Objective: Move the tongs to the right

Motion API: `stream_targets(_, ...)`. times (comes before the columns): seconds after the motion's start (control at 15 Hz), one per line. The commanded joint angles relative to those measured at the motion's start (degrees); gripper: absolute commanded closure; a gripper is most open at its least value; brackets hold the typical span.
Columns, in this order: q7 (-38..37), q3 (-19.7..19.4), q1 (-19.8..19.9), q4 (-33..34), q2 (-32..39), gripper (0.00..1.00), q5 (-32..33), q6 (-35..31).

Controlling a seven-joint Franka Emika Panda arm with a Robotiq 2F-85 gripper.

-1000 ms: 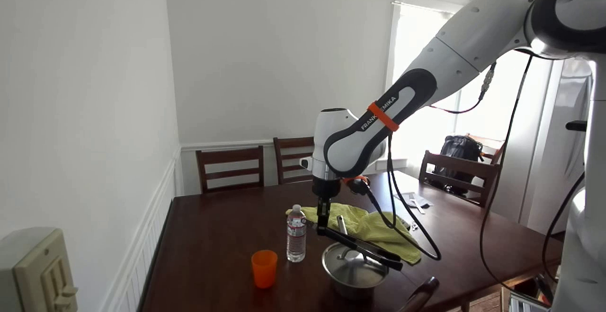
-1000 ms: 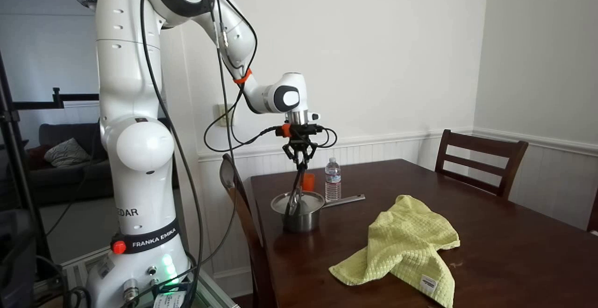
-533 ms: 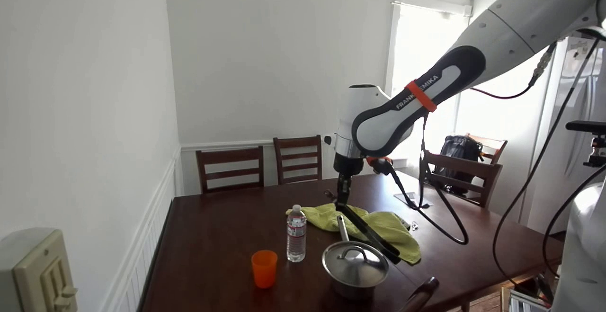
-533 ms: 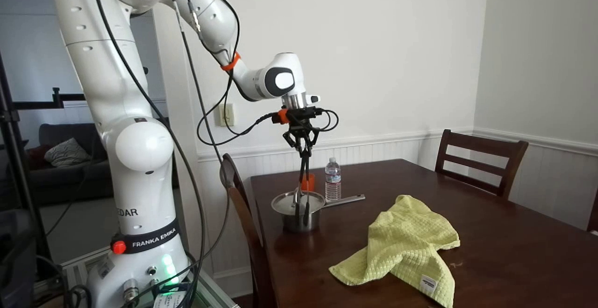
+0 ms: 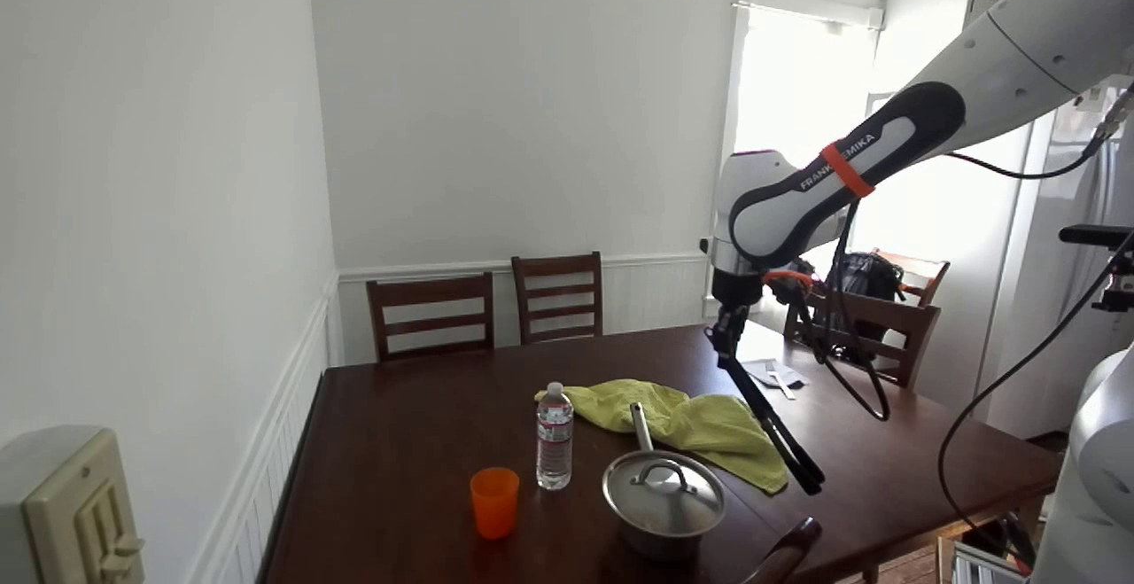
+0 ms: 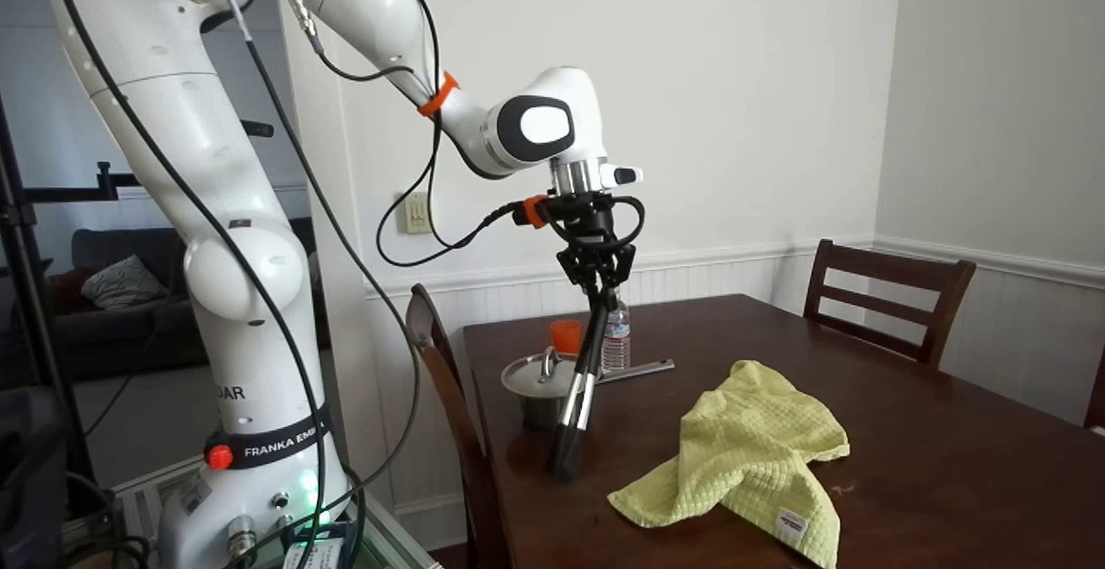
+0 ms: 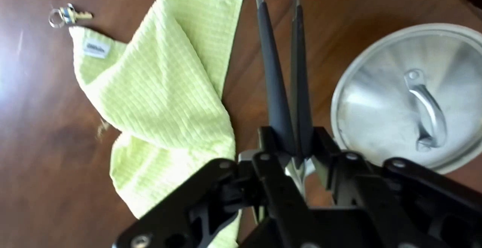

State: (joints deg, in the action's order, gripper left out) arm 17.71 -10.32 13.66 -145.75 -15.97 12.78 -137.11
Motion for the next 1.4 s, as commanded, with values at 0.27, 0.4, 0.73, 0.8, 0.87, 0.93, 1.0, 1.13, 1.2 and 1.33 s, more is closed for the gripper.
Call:
stream_targets(0.27,1.7,-6.54,0.59,0.29,1.03,0.93,-5.23,1.17)
stream_targets(0.4,2.94,-9.44,1.31,0.69,1.48,0.93,-10.53,1.63)
stream_targets(0.73,6.36,-17.21,3.18,1.07,3.45,0.93,-22.15,2.45)
stream_targets(0.8,6.32,-18.44,3.66,1.51,4.62,0.93,-24.27,2.24)
stream_targets(0.87,6.09,-19.57,4.22,2.02,5.48,0.93,-26.21,2.31)
stream_targets(0.93,5.55,-20.46,4.91,2.4,6.31,0.93,-27.96,1.86)
stream_targets(1.0,5.06,-21.19,5.33,3.82,7.67,0.93,-30.1,2.14)
stream_targets(1.13,2.23,-21.73,6.44,6.93,10.58,0.93,-32.84,2.27)
stream_targets(1.2,-0.1,-21.67,7.27,8.82,12.51,0.45,-32.6,1.47)
stream_targets(1.33,-4.95,-21.47,8.74,13.18,16.18,0.38,-32.02,2.19)
